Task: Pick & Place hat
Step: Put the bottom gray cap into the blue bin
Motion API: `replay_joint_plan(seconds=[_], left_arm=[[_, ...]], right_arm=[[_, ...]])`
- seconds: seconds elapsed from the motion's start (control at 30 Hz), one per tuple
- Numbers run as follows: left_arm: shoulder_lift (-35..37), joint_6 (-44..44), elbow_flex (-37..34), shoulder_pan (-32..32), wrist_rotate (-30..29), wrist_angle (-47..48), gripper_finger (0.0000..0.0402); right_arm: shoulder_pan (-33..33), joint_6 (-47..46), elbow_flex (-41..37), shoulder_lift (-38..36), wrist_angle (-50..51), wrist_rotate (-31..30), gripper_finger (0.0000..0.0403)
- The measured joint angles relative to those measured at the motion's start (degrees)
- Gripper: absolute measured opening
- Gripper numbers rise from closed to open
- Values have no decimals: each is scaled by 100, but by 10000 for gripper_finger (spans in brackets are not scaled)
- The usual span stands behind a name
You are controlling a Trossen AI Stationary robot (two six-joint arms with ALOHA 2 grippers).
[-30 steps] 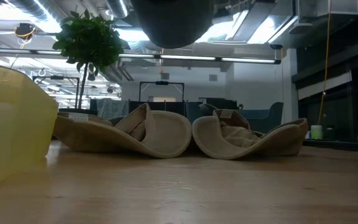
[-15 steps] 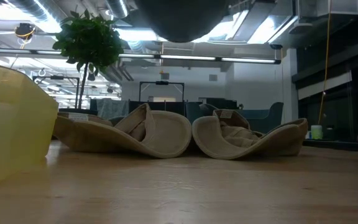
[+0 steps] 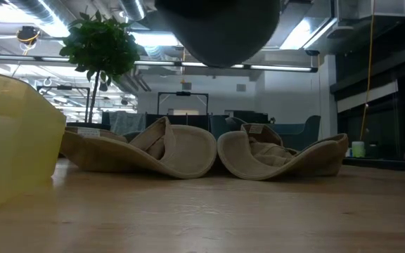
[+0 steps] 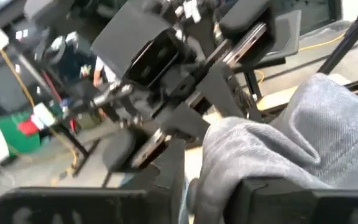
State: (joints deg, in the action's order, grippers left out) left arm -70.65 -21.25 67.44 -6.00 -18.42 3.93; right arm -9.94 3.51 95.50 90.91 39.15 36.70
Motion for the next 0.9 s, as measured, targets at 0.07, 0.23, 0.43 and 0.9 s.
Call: replay_joint_plan(seconds=[0.07, 0.23, 0.43, 0.9], left_arm=[[0, 186, 0, 0, -92, 136, 98], [2, 731, 0, 0, -467, 537, 134], [-5, 1377, 0, -2, -458, 868, 145], [-15, 1949, 0, 0, -458, 871, 145]], right_arm=[[-4, 72, 0, 0, 237, -236, 24], [-6, 352, 0, -106, 915, -1098, 13], [-6, 542, 0, -483, 1332, -2096, 17], [-152, 942, -2, -1023, 1924, -4718, 19]])
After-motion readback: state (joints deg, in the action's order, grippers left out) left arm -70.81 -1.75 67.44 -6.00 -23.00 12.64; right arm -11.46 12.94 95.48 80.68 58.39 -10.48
